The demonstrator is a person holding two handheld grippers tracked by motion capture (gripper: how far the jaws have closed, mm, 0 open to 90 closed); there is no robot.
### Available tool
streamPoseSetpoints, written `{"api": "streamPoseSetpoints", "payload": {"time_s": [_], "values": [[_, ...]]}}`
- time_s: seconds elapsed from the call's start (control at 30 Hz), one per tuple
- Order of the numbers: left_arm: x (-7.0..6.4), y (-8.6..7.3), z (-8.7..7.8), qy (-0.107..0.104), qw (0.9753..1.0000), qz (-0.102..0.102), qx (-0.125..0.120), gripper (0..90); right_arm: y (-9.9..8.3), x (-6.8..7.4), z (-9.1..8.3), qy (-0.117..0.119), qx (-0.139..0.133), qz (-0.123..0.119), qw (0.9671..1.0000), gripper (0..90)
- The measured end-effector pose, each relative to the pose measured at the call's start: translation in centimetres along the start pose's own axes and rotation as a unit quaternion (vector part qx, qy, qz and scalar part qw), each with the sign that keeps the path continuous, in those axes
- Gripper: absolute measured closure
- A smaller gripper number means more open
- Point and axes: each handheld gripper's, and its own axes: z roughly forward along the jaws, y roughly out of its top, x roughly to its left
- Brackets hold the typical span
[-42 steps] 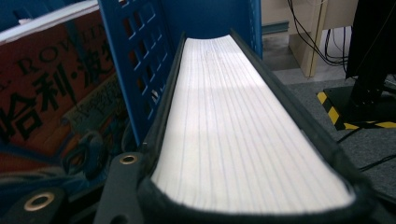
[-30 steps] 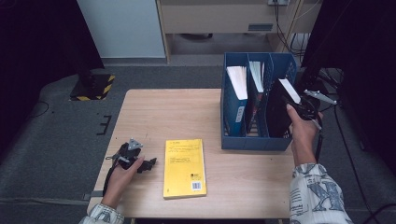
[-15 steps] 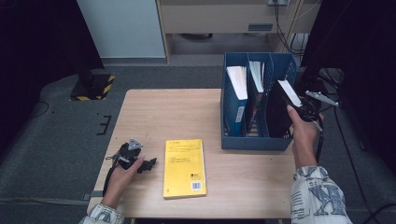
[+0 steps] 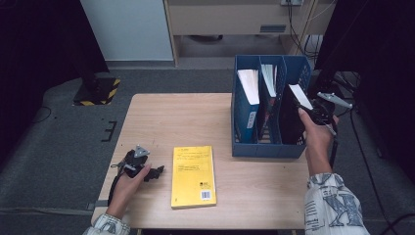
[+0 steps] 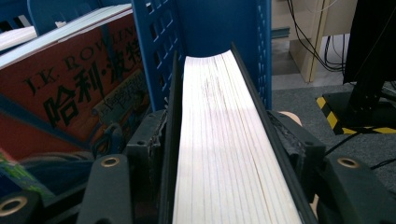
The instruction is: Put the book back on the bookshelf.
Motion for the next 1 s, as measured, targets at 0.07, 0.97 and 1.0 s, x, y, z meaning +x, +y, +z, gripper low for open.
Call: {"api": "streamPoseSetpoints", "payload": {"time_s": [0.07,0.97,1.0], "values": [[0.0,0.0,0.0,0.000,1.0000,0.000,0.000,5.8,-0.1,0.1,0.2,0.001,0.001,0.000,1.0000,42.4],[-0.1,0.0,0.1,-0.001,1.0000,0.001,0.000,5.7,-0.3,1.4,0.4,-0.006,0.014,-0.010,0.9998,47.3],[-0.1,0.0,0.1,-0.001,1.0000,0.001,0.000,5.7,-0.3,1.5,0.4,-0.006,0.013,-0.010,0.9998,48.1]]}}
